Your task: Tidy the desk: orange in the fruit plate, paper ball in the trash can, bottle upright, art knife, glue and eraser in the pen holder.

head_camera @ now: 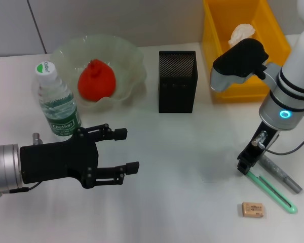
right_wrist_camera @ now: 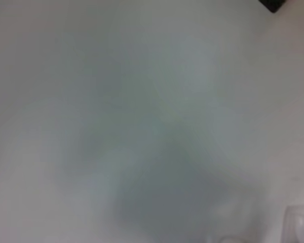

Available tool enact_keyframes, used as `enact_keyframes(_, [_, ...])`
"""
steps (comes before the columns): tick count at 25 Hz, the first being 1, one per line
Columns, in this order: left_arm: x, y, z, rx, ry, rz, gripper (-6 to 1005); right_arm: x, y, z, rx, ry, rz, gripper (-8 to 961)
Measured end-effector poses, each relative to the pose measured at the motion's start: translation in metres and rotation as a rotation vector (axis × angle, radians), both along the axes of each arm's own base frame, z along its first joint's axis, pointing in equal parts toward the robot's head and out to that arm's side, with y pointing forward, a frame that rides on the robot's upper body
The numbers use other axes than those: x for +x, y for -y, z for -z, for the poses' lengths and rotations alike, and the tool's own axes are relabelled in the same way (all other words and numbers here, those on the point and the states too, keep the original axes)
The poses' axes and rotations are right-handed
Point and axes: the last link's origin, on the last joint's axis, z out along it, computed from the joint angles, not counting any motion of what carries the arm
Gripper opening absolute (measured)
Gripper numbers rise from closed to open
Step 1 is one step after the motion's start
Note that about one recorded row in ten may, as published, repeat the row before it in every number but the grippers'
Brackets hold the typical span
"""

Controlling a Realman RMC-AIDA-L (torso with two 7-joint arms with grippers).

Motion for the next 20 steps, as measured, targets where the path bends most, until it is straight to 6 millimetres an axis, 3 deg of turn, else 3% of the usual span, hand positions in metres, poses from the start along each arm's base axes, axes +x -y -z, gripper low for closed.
enact_keyframes(20, [0.0004,-0.0004,-0.0003,0.001,-0.001,0.003,798,0.0014,0.0015,0.0012,-0.008,0.001,0.012,223])
